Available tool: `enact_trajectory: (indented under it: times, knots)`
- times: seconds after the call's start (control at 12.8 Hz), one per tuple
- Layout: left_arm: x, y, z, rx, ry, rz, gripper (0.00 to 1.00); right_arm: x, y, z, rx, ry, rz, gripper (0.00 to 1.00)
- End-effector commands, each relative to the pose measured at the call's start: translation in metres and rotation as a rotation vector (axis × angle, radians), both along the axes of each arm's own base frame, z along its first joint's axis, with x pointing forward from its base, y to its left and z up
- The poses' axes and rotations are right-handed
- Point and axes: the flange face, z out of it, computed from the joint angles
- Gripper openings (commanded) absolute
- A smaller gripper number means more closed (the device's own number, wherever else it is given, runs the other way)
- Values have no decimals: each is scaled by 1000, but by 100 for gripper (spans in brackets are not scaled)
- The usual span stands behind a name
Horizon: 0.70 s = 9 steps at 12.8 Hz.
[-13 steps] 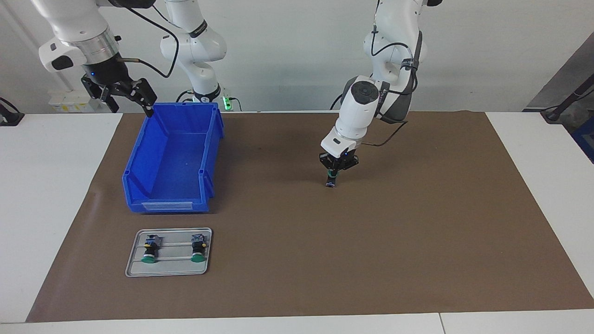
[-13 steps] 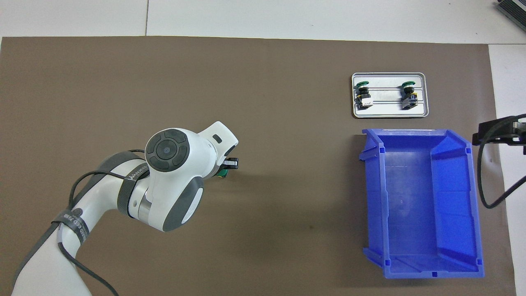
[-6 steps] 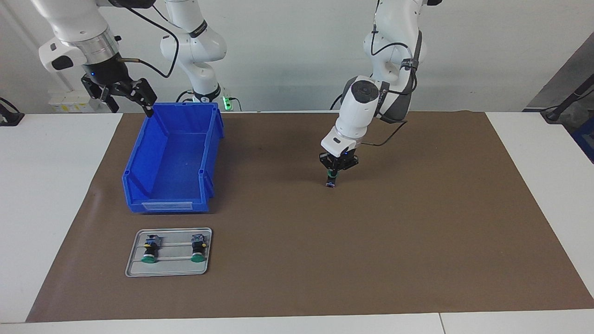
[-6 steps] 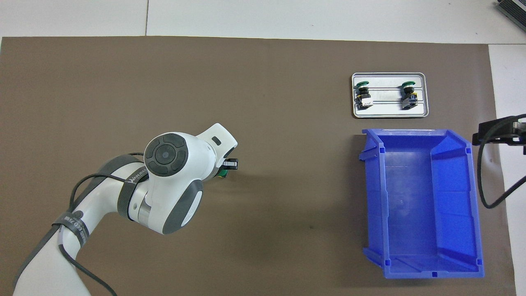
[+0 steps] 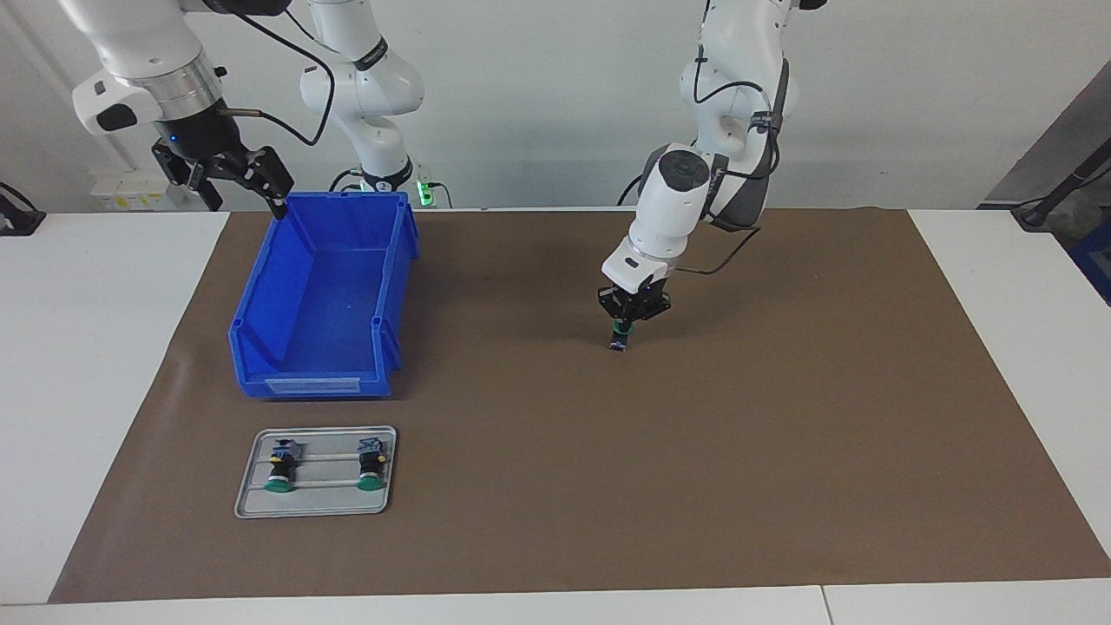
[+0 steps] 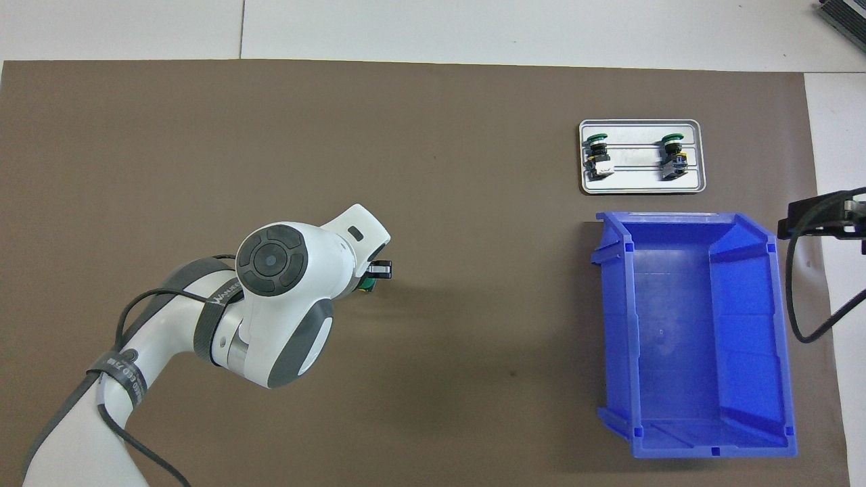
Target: Place and press button with both arms
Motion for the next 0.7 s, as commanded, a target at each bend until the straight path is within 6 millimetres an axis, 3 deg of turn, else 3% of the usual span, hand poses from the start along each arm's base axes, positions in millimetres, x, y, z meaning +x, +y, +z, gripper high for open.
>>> enact_trajectory:
  times: [0.0, 0.16, 0.31, 0.55, 0.63]
  knots:
    - [15, -1, 16, 31, 31, 5, 0, -5, -1, 3, 23, 2, 22, 100]
    - [20, 0, 37, 38, 48, 7, 0, -5, 0, 3, 25, 2, 23, 100]
    - [37, 17, 69, 35, 46, 35, 0, -5, -1, 3, 23, 2, 21, 100]
    - [69, 66, 111, 29, 38, 85, 0, -5, -1, 3, 23, 2, 22, 100]
    - [77, 90, 122, 32, 36, 78, 0, -5, -1, 3, 23, 2, 22, 100]
